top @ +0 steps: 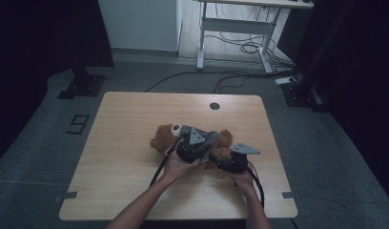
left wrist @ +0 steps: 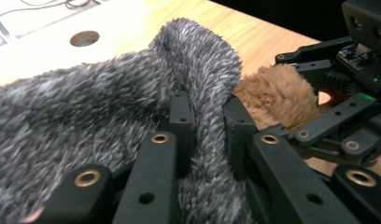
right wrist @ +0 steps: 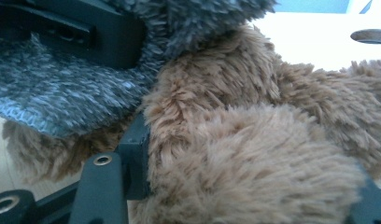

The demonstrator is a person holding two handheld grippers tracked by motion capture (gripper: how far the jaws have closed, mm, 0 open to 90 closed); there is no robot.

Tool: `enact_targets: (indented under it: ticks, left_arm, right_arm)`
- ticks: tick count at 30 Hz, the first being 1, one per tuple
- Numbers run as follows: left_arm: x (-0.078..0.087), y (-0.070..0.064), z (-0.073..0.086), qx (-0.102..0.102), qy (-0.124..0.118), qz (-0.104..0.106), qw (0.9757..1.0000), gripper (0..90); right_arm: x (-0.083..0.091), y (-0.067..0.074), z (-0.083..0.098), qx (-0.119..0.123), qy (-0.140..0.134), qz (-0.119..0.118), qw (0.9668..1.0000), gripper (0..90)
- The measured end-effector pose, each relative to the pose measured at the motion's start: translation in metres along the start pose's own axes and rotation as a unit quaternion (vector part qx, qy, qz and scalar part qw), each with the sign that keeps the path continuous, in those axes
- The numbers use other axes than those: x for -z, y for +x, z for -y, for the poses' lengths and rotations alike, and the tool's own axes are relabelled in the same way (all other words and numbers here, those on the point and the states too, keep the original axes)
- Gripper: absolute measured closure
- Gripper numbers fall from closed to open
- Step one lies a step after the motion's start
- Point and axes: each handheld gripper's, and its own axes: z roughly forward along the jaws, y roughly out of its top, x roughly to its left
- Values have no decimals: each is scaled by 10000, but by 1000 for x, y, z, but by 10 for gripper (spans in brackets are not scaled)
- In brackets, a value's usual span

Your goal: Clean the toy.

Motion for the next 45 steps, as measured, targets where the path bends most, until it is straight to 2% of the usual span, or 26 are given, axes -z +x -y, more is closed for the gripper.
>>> enact_targets:
  ticks: [4, 8, 9, 11, 12, 16, 20, 23, 28, 31, 32, 34, 37, 39, 42, 45]
  left_arm:
    - [15, 13, 12, 189, -45, -51, 9998, 791]
    - [36, 36, 29, 306, 108, -410, 9986, 796]
    - [41, 44, 35, 405, 131, -444, 9981, 798]
    - [51, 59, 48, 727, 88, -327, 9968, 801]
    - [57, 63, 53, 780, 66, -304, 9965, 803]
    - [77, 69, 65, 732, 58, -518, 9960, 802]
    - [88, 78, 69, 939, -31, -585, 9939, 802]
    - [86, 71, 58, 859, -114, -558, 9947, 801]
    - [67, 42, 25, 558, -242, -262, 9978, 801]
    - [46, 19, 5, 407, -239, -54, 9989, 800]
    - [35, 10, -2, 389, -190, 58, 9990, 800]
    - [18, 0, -8, 327, -57, 118, 9994, 799]
    - [-5, -9, -8, 280, 120, 99, 9995, 798]
    - [-10, -11, -2, 183, 117, 36, 9998, 798]
    - [-4, -7, 5, 201, 80, 55, 9998, 799]
    - [7, 1, 11, 222, 79, -27, 9997, 799]
  right_arm:
    - [0, 1, 0, 28, 12, -16, 10000, 426]
    - [0, -1, 0, -22, -19, -8, 10000, 426]
    - [0, -1, 0, -32, -13, 0, 10000, 426]
    - [0, -2, 0, -26, -23, -28, 10000, 427]
    - [0, 0, 0, -28, -20, -43, 10000, 427]
    - [-1, 0, -1, -29, -24, -20, 10000, 427]
    - [-1, -2, 0, -102, -36, -48, 9999, 428]
    - [-1, -2, 0, -96, -32, -44, 9999, 429]
    - [-1, -2, 1, -117, -29, -46, 9999, 430]
    - [0, -2, 1, -110, -31, -42, 9999, 430]
    - [0, -2, 1, -108, -32, -40, 9999, 430]
    - [1, -3, 1, -109, -33, -36, 9999, 430]
    - [1, -3, 1, -86, -20, -16, 10000, 430]
    - [2, -3, 2, -71, -5, 52, 10000, 430]
    - [2, -4, 3, -79, -10, -5, 10000, 427]
    - [1, -2, 2, -38, -14, -1, 10000, 426]
